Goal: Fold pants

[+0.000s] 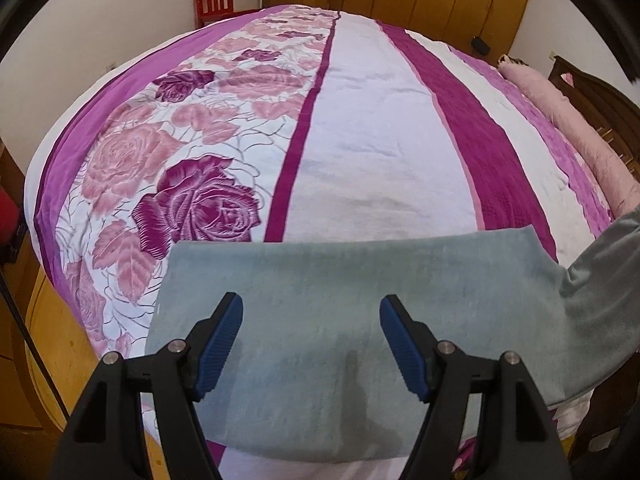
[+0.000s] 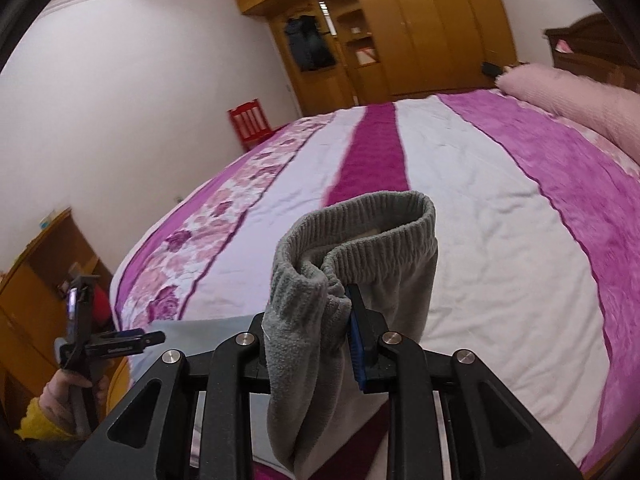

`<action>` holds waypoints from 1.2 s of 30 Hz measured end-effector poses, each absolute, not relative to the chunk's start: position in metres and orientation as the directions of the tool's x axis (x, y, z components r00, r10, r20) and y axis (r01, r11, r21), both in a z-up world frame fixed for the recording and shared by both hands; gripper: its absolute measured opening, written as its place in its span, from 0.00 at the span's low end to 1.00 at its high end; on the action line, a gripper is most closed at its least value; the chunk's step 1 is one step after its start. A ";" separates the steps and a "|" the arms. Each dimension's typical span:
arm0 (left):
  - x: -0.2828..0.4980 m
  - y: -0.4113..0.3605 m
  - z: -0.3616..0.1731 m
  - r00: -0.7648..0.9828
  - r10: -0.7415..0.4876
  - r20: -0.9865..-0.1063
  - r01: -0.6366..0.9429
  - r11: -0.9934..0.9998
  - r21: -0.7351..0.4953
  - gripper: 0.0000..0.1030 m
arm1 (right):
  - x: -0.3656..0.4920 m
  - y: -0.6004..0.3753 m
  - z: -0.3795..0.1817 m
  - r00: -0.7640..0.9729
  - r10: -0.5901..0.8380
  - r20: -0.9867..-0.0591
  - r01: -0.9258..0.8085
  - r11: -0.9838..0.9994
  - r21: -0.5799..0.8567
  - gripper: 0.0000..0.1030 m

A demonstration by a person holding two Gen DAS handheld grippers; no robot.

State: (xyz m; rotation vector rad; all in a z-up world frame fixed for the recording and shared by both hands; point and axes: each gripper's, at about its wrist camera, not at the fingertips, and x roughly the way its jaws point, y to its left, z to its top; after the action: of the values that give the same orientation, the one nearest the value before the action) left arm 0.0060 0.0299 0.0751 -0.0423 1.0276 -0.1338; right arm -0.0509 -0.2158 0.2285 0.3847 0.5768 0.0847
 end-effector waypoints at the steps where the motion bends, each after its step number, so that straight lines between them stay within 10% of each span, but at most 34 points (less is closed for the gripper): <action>1: 0.005 0.032 0.075 0.510 -0.130 -0.850 0.087 0.991 -0.100 0.72 | -0.048 -0.212 0.231 0.836 0.198 -0.511 0.012 0.926 0.378 0.25; 36: -0.023 0.145 0.064 0.535 -0.083 -0.841 -0.099 0.982 -0.160 0.72 | 0.055 -0.009 0.261 0.630 0.530 -0.567 -0.424 0.847 0.321 0.25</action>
State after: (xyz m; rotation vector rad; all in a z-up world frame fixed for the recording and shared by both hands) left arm -0.0228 0.1449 0.0643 -0.1970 1.0084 0.0097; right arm 0.0554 -0.0087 0.2615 0.1630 0.7006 0.5490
